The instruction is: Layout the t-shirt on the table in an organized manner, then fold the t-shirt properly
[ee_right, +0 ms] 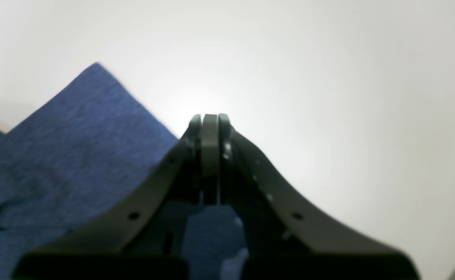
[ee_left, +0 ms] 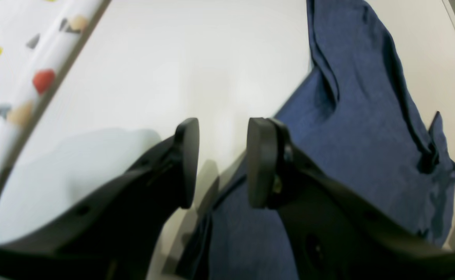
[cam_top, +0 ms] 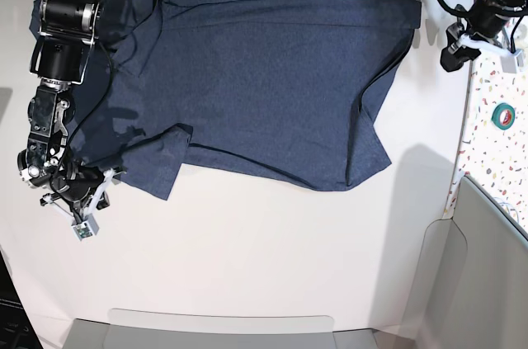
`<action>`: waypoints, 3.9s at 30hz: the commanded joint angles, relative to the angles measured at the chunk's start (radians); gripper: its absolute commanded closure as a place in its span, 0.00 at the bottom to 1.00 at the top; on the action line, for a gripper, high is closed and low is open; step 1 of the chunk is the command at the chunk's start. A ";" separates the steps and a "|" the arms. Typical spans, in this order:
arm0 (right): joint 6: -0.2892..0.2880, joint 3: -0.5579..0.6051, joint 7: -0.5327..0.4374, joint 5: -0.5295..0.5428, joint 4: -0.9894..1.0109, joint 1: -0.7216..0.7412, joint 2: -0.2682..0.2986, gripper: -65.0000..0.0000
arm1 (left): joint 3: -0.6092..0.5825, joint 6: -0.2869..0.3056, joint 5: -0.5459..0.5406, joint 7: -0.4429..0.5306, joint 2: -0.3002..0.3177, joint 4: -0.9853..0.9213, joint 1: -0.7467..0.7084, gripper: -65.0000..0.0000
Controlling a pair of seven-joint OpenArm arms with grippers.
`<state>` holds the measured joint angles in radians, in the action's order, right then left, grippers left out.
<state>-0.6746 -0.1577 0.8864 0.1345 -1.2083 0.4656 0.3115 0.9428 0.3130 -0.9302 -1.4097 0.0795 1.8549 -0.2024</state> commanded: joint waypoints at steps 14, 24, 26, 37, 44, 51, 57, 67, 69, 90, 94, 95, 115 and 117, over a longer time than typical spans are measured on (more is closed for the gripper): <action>-0.012 -0.012 -0.020 0.011 0.005 0.000 0.012 1.00 | -0.325 -0.214 -0.025 0.013 0.153 -0.386 0.419 0.55; -0.012 -0.015 -0.028 0.092 0.000 -0.020 -0.002 1.00 | -0.463 -0.219 -0.030 0.046 0.150 -0.479 0.413 0.55; -0.012 -0.015 -0.028 0.124 0.003 -0.020 -0.004 1.00 | -0.477 -0.219 -0.030 0.063 0.150 -0.479 0.403 0.55; -0.012 -0.015 -0.028 0.215 0.003 -0.021 -0.050 1.00 | -0.468 -0.219 -0.031 0.062 0.154 -0.476 0.383 0.55; -0.014 -0.016 -0.036 0.215 -0.005 -0.052 -0.067 1.00 | -0.468 -0.217 -0.031 0.062 0.154 -0.476 0.383 0.55; -0.014 -0.006 -0.218 0.212 -0.109 -0.155 -0.067 1.00 | -0.469 -0.216 -0.031 0.062 0.154 -0.476 0.381 0.56; -0.014 -0.006 -0.275 0.212 -0.239 -0.222 -0.067 1.00 | -0.469 -0.214 -0.031 0.062 0.154 -0.476 0.381 0.56; -0.014 -0.013 -0.276 0.208 -0.245 -0.221 -0.065 1.00 | -0.469 -0.214 -0.031 0.062 0.154 -0.476 0.381 0.58; -0.014 -0.013 -0.276 0.208 -0.245 -0.216 -0.062 1.00 | -0.471 -0.214 -0.031 0.062 0.154 -0.476 0.381 0.58; -0.018 -0.006 -0.272 0.215 -0.187 -0.213 -0.148 1.00 | -0.465 -0.219 -0.033 0.071 0.061 -0.429 0.423 0.67; -0.018 -0.006 -0.266 0.215 -0.187 -0.215 -0.174 1.00 | -0.466 -0.219 -0.031 0.073 0.050 -0.430 0.455 0.68; -0.018 -0.006 -0.250 0.215 -0.187 -0.215 -0.180 1.00 | -0.466 -0.219 -0.030 0.073 0.042 -0.430 0.458 0.68; -0.020 -0.006 -0.086 0.215 -0.302 -0.218 -0.285 1.00 | -0.474 -0.219 -0.031 0.125 0.035 -0.432 0.470 0.68; -0.020 -0.010 -0.086 0.215 -0.302 -0.224 -0.300 1.00 | -0.474 -0.219 -0.031 0.123 0.035 -0.432 0.470 0.68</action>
<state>-0.6781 -0.1665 0.8265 0.3363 -1.4906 0.2241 0.0143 0.4713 0.0956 -0.9344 -1.2934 0.1078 1.4086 0.2459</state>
